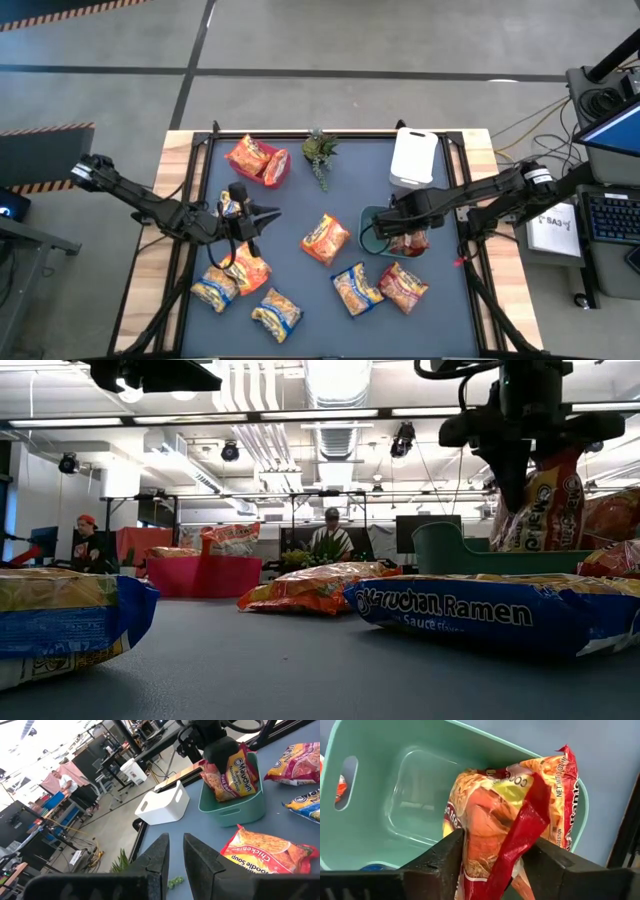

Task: Sort Maruchan noodles
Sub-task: Put the red noodle pack into the green bin, then put the orange noodle pack into the red bin

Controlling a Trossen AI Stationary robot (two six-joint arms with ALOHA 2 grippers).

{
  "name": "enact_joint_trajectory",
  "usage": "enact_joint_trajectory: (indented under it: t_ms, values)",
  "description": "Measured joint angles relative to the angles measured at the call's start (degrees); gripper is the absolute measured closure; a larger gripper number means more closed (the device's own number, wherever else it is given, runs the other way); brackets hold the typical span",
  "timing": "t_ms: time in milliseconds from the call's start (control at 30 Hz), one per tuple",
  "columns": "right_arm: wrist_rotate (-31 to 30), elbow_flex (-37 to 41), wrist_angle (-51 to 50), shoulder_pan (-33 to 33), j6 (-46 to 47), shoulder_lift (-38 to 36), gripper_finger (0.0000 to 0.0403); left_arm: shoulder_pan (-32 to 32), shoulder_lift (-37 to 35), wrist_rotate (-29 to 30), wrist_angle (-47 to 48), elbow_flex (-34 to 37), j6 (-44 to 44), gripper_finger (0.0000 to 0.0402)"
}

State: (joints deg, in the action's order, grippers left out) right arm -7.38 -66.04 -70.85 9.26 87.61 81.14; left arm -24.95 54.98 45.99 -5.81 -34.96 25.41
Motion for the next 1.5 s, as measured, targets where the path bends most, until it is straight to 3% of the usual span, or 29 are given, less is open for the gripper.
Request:
enact_joint_trajectory:
  t_ms: [267, 733, 1033, 1333, 1500]
  values:
    - [1.07, -1.6, -2.1, 0.0, -1.25, -0.13, 0.0195, 0.0, 0.0, 0.01, 0.4, 0.0, -0.02, 0.0363]
    - [0.98, -7.36, -5.56, -0.02, -4.72, -0.15, 0.0193, 0.0, 0.0, 0.01, 0.4, 0.0, -0.02, 0.0363]
    - [-9.0, -14.08, -5.43, -0.66, -14.24, -0.2, 0.0193, 0.0, 0.0, 0.01, 0.4, 0.02, -0.02, 0.0363]
    - [-10.14, -12.88, -5.68, -3.36, -23.38, -0.22, 0.0196, 0.0, 0.0, 0.01, 0.33, 0.04, -0.02, 0.0363]
    - [-14.95, -12.87, -5.19, -3.48, -29.1, -0.32, 0.0204, 0.04, 0.0, 0.01, 0.29, 0.04, -0.44, 0.0363]
